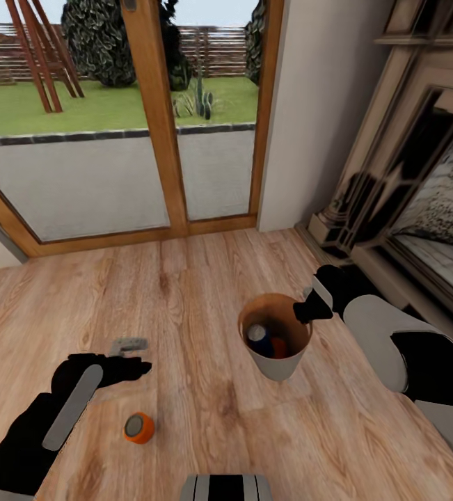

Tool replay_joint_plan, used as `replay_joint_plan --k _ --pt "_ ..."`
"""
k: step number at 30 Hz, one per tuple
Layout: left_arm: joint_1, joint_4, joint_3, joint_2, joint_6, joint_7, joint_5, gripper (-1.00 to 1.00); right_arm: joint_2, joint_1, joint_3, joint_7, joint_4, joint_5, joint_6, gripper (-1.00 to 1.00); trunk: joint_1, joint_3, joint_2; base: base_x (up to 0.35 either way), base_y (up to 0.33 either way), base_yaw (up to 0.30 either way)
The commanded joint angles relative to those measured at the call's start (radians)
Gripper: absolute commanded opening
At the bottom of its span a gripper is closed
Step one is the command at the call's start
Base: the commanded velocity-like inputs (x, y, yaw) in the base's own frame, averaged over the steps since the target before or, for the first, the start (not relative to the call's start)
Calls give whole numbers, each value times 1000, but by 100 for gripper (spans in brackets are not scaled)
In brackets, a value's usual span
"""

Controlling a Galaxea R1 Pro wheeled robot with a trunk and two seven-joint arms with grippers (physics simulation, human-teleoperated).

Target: Put the three can of soda from the living room inside the tash can in the kitchen.

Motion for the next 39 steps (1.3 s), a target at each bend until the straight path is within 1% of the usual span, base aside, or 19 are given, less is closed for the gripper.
replay_joint_plan --k 1,2,6,8,11,12,16,18,19,21,24,26,31,39 --pt "-11 7 5 -1 0 0 3 100 0 0 -6 4 0 -16 1 -100 0 0 0 150 0 0" --pt "-30 16 13 -3 0 2 5 100 1 0 -4 4 0 -16 1 -100 0 0 0 160 0 0" --pt "-69 32 25 -7 0 3 8 100 2 0 -2 3 0 -15 1 -100 0 0 0 144 0 0" --pt "-73 42 27 -7 0 4 8 100 3 0 -2 3 0 -15 1 -100 0 0 0 113 0 0" --pt "-78 91 29 -9 0 4 9 100 3 1 -2 3 0 -15 1 -100 0 0 0 93 0 0" --pt "-79 122 30 -9 0 4 9 100 2 1 -1 3 0 -13 1 -100 0 0 0 42 0 0" --pt "-80 147 30 -9 0 5 9 100 2 1 -1 3 0 -11 1 -100 0 0 0 24 0 0" --pt "-81 182 32 -9 0 5 9 100 3 1 0 2 0 -11 1 -100 0 0 0 7 0 0" --pt "-80 218 43 -9 0 5 9 100 3 1 0 1 0 -10 1 -100 0 0 0 3 0 0" --pt "-78 251 70 -8 0 5 9 100 3 1 0 -1 0 -10 1 -100 0 0 0 1 0 0" --pt "-76 263 91 -8 0 8 8 100 4 1 1 -3 0 -9 1 -100 0 0 0 0 0 0" --pt "-75 265 96 -8 0 11 6 100 4 1 1 -4 0 -9 1 -100 0 0 0 0 0 0" --pt "-74 266 96 -9 0 22 6 100 3 2 0 -6 0 -9 1 -100 0 0 0 0 0 0" --pt "-74 265 91 -23 0 28 8 100 4 5 0 -7 -1 -7 1 -100 0 0 0 -7 -12 0"
